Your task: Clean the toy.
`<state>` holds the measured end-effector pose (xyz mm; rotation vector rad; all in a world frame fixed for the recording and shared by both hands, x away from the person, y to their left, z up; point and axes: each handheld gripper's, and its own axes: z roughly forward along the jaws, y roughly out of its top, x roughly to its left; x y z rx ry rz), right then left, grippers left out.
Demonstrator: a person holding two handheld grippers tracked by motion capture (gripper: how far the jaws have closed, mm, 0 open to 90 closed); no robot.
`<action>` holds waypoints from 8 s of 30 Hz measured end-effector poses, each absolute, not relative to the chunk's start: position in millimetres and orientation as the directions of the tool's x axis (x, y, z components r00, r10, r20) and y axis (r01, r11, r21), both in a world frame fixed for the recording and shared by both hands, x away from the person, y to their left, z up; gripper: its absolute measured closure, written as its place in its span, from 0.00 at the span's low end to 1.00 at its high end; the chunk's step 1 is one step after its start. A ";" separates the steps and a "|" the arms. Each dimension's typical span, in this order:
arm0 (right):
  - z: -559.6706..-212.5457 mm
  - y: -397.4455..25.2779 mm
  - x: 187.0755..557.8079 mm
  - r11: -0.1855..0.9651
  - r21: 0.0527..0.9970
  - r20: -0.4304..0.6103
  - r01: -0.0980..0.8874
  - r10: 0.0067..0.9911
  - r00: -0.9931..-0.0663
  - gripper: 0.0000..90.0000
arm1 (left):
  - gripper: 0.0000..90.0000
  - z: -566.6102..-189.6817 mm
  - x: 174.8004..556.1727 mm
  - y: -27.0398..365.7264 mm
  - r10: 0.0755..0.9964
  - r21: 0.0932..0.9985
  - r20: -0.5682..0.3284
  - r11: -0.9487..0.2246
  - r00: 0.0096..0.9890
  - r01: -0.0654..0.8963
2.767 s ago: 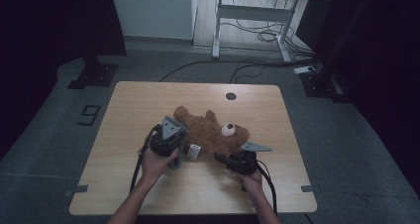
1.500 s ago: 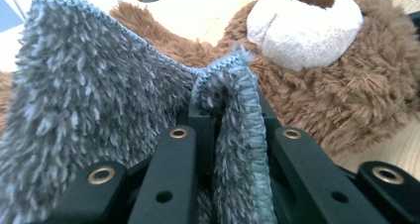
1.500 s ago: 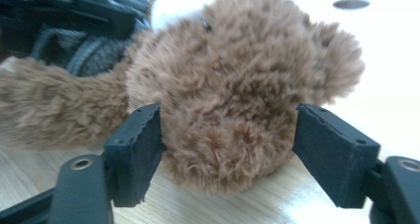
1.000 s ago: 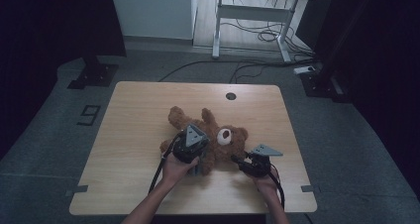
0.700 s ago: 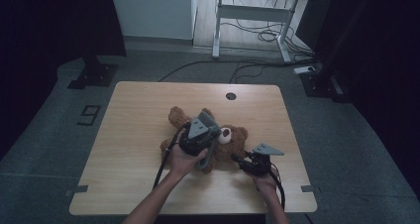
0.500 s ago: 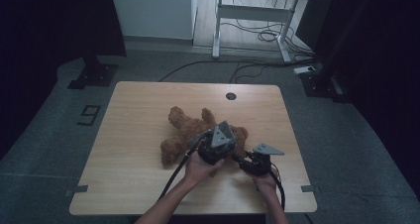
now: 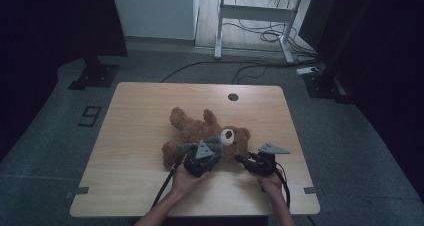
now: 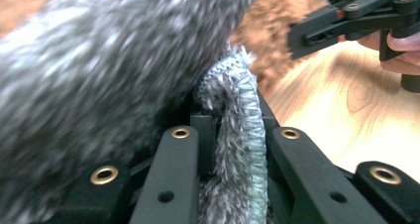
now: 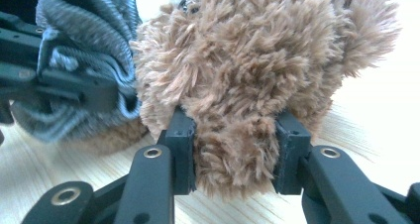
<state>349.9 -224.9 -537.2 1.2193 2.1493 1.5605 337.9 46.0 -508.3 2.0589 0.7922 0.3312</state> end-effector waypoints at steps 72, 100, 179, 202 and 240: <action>-539.9 -232.2 350.9 0.116 0.857 0.281 0.502 0.712 -0.644 0.69 | 0.88 -490.8 347.4 142.8 0.785 0.819 -0.144 -0.248 0.603 0.518; -540.6 -228.0 352.3 0.118 0.847 0.273 0.518 0.740 -0.615 0.70 | 0.88 -461.3 410.6 57.8 0.755 0.809 -0.097 -0.320 0.648 0.494; -547.8 -226.9 355.6 0.123 0.825 0.304 0.551 0.725 -0.617 0.72 | 0.88 -459.8 406.0 112.7 0.840 0.801 0.013 -0.333 0.542 0.497; -550.7 -228.4 357.1 0.117 0.816 0.322 0.567 0.722 -0.612 0.73 | 0.88 -461.8 393.3 138.3 0.855 0.816 0.015 -0.311 0.519 0.488; -552.0 -227.3 357.0 0.117 0.804 0.335 0.584 0.721 -0.606 0.73 | 0.88 -458.1 384.2 -47.9 0.630 0.800 0.060 -0.494 0.774 0.340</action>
